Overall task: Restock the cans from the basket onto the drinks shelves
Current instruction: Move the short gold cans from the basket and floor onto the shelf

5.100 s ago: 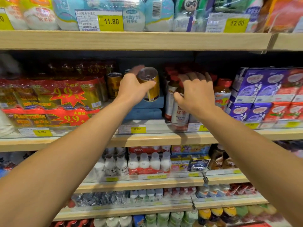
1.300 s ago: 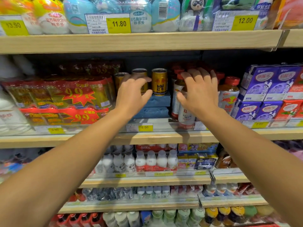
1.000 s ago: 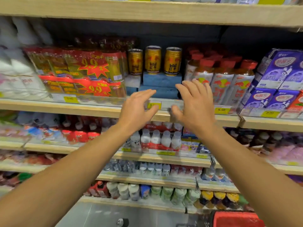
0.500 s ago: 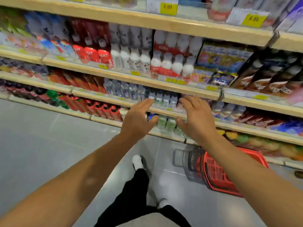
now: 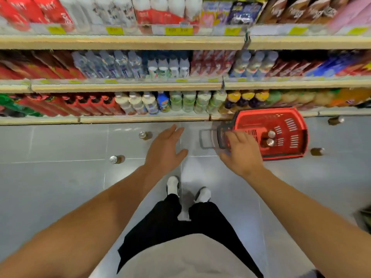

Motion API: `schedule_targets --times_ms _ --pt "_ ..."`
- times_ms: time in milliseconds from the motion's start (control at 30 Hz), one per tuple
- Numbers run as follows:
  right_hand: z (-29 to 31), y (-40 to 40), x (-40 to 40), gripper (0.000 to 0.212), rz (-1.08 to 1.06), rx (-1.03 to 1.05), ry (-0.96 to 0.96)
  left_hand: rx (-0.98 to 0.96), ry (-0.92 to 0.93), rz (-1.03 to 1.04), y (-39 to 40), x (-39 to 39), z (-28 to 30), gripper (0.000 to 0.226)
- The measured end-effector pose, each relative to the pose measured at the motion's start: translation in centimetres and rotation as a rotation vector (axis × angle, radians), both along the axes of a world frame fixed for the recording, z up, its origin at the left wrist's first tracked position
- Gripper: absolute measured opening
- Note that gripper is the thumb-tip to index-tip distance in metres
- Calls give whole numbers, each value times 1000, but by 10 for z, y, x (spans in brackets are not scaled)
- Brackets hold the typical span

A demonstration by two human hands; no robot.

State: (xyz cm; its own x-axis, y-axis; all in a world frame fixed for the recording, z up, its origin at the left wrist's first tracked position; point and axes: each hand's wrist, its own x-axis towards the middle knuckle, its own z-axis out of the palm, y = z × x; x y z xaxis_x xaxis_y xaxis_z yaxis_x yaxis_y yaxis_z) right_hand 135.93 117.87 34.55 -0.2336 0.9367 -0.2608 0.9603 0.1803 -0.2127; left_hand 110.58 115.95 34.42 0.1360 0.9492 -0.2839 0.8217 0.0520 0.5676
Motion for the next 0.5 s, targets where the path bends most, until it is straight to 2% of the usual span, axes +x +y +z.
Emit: schedule_targets --times_ms 300,500 --pt "-21 -32 111 69 -432 -124 -46 -28 -40 -361 50 126 -12 74" --pt "-38 -27 208 69 -601 -164 -16 -44 -36 -514 96 240 -20 76"
